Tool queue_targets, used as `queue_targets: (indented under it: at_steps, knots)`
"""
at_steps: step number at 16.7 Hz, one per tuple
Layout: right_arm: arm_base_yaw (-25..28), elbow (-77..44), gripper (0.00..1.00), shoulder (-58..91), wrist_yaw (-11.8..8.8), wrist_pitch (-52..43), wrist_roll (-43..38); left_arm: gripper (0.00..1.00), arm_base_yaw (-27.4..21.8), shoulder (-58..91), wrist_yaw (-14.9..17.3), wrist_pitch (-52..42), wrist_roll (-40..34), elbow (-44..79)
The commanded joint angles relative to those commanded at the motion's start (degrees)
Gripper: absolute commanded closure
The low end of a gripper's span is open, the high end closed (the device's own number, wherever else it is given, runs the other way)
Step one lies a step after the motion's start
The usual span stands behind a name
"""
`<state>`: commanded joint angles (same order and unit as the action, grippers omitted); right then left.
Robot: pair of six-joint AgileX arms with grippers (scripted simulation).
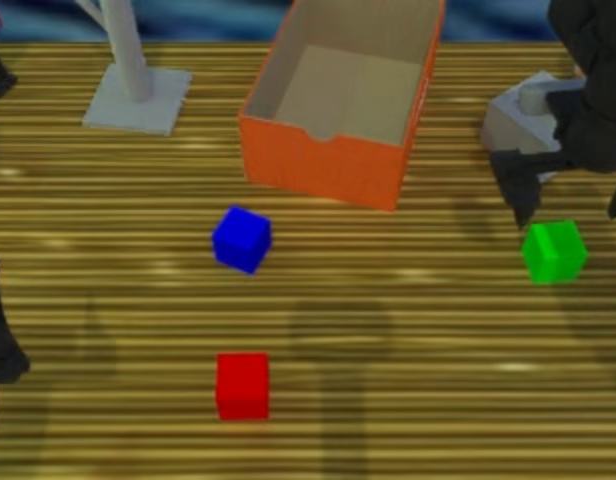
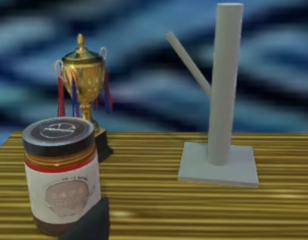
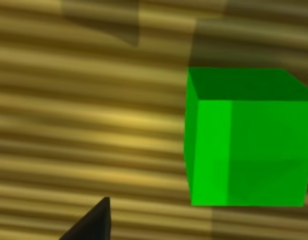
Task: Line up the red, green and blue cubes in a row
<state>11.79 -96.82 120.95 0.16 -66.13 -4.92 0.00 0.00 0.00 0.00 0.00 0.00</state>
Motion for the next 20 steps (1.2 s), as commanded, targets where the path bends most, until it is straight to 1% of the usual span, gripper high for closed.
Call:
queue_targets:
  at_steps: [3, 10, 15, 20]
  knots:
    - [-0.1, 1.3, 0.00, 0.7, 0.0, 2.2, -0.1, 0.00, 0.0, 0.0, 0.0, 0.0, 0.0, 0.0]
    - [-0.1, 10.1, 0.00, 5.8, 0.0, 16.2, -0.3, 0.00, 0.0, 0.0, 0.0, 0.0, 0.0, 0.0]
    - [-0.1, 11.1, 0.00, 6.4, 0.0, 17.7, -0.3, 0.00, 0.0, 0.0, 0.0, 0.0, 0.0, 0.0]
    - [-0.1, 11.1, 0.38, 6.4, 0.0, 17.7, -0.3, 0.00, 0.0, 0.0, 0.0, 0.0, 0.0, 0.0]
